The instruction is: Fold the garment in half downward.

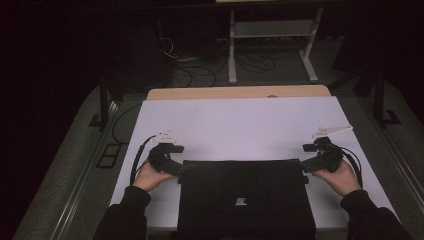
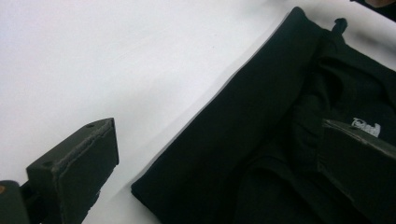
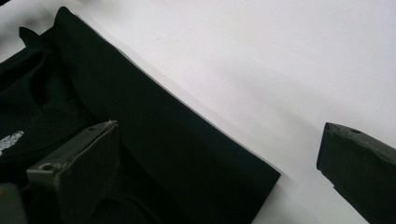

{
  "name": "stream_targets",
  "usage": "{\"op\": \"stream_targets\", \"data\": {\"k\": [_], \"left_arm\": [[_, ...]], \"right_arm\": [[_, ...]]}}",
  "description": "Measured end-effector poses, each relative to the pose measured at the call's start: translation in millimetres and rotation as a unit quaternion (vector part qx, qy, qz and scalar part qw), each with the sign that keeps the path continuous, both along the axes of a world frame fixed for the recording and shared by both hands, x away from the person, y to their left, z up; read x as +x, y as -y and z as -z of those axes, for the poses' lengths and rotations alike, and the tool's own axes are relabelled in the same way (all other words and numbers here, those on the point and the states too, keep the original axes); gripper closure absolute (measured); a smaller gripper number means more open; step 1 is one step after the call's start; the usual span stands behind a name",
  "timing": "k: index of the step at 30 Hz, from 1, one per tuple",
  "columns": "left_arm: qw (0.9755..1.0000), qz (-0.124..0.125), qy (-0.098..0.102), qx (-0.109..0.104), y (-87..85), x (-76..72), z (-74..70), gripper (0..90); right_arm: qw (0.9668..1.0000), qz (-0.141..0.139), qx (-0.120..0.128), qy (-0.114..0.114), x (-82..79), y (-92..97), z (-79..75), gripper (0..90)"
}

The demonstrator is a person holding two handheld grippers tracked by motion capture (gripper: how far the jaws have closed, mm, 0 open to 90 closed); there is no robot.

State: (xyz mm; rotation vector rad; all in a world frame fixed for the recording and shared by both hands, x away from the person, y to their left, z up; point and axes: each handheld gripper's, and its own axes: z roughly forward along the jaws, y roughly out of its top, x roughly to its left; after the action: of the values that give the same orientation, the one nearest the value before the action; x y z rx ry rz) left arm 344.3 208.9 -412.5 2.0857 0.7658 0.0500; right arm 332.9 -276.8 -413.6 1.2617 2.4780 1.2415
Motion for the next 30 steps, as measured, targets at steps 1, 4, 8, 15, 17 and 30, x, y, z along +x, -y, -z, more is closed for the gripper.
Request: {"op": "stream_targets", "data": {"k": [1,4,8,15,17,30], "left_arm": [[1.0,-0.001,-0.001,0.002,0.0,0.8,1.1,0.0],[1.0,-0.003,-0.003,0.007,-0.6,3.1,4.5,0.0],[0.9999,-0.007,-0.01,0.011,-2.2,4.9,9.2,0.0],[0.9996,-0.013,-0.02,0.013,-6.8,9.0,17.9,0.0],[0.9995,-0.015,-0.022,0.015,-7.8,9.9,19.6,0.0],[0.9989,-0.011,-0.039,0.025,-8.7,14.9,28.9,3.6]], "right_arm": [[1.0,0.001,0.0,-0.001,0.3,0.3,0.4,0.0],[1.0,0.001,-0.001,-0.005,1.3,0.4,1.9,0.0],[1.0,-0.001,-0.006,-0.008,2.9,-0.2,4.5,0.0],[0.9997,-0.001,-0.014,-0.018,6.2,-1.0,10.0,0.0],[0.9996,-0.001,-0.016,-0.021,7.0,-0.7,11.8,0.0],[0.9989,-0.004,-0.021,-0.041,10.8,3.1,22.1,5.5]]}}
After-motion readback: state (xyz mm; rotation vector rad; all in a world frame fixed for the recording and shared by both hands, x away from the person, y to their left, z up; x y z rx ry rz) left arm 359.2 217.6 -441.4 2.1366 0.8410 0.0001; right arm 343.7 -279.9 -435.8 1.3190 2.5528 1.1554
